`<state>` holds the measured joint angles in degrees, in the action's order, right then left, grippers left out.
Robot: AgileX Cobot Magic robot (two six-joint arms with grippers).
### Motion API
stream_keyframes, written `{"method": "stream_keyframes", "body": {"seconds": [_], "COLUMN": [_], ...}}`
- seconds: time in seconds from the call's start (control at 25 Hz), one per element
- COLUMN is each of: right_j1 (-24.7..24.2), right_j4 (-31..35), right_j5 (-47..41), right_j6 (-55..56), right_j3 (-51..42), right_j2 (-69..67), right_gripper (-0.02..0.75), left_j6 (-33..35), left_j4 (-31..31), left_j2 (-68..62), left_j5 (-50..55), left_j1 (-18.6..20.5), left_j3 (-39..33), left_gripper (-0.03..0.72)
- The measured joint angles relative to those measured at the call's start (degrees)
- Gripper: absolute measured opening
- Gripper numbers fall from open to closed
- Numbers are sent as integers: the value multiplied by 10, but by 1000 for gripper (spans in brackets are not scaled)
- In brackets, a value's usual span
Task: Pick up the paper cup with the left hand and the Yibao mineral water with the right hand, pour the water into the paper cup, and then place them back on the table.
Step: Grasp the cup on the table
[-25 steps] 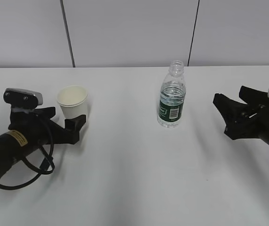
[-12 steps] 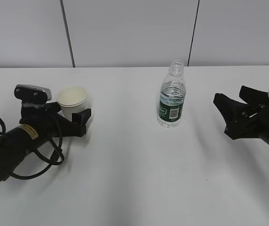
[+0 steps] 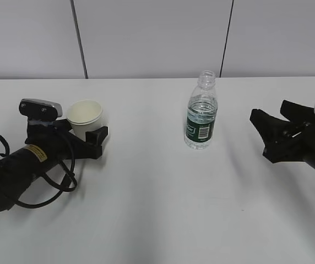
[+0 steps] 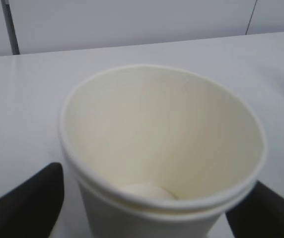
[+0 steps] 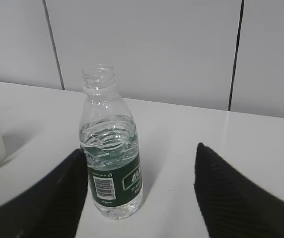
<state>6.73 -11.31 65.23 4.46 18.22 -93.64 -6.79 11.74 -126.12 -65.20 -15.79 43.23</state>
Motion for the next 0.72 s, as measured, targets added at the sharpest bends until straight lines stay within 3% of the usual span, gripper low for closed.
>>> {"method": "stream_keyframes", "body": {"seconds": [0.2, 0.52, 0.72], "right_j1": [0, 0, 0], "right_j4": [0, 0, -1], "right_j5": [0, 0, 1], "right_j6": [0, 0, 0], "right_j3": [0, 0, 0], "right_j2": [0, 0, -22], "right_gripper": [499, 499, 502], "left_j6": [0, 0, 0], "left_j4": [-1, -4, -4], "left_j2": [-1, -1, -4], "left_j5": [0, 0, 0], "left_j1": [0, 0, 0], "left_j3": [0, 0, 0], "left_gripper": [581, 485, 475]}}
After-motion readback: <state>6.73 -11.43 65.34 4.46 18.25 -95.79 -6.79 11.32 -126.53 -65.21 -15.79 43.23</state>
